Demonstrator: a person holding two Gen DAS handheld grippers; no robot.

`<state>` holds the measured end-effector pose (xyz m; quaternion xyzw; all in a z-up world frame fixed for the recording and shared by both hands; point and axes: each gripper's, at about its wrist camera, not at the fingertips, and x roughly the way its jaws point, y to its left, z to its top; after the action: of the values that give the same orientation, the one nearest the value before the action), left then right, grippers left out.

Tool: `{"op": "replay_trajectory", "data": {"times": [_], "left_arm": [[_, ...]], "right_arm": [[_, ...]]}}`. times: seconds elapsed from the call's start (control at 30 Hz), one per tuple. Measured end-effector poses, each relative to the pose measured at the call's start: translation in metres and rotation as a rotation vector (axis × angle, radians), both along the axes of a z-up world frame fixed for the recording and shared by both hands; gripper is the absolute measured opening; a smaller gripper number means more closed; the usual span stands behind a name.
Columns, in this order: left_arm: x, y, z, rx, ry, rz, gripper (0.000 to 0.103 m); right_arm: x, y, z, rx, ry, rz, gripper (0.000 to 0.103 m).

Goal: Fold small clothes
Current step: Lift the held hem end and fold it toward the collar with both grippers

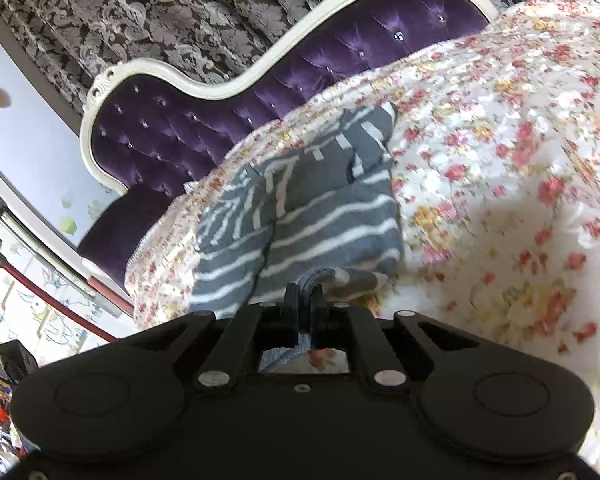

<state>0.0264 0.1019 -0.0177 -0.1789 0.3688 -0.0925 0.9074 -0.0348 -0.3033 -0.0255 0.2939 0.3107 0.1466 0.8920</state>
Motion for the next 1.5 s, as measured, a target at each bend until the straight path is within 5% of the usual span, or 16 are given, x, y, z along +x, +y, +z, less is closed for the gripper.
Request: {"op": "replay_trajectory", "data": {"times": [0.37,0.63,1.07,1.5], "left_arm": [[0.057,-0.002,0.057,0.024,-0.160,-0.015,0.005],[0.133,-0.008,0.070,0.016,-0.180,-0.010,0.005],[0.248,-0.013,0.014,0.033,-0.020,0.035,0.005],[0.291,-0.020,-0.015,0.089,0.044,0.039,0.005]], "right_arm": [[0.055,-0.008,0.040,0.022,-0.131,-0.007,0.011],[0.130,-0.017,0.050,0.053,-0.153,-0.040,0.011],[0.251,-0.022,-0.009,0.045,-0.005,-0.106,0.011],[0.293,-0.025,-0.046,0.037,0.075,-0.141,0.011]]}}
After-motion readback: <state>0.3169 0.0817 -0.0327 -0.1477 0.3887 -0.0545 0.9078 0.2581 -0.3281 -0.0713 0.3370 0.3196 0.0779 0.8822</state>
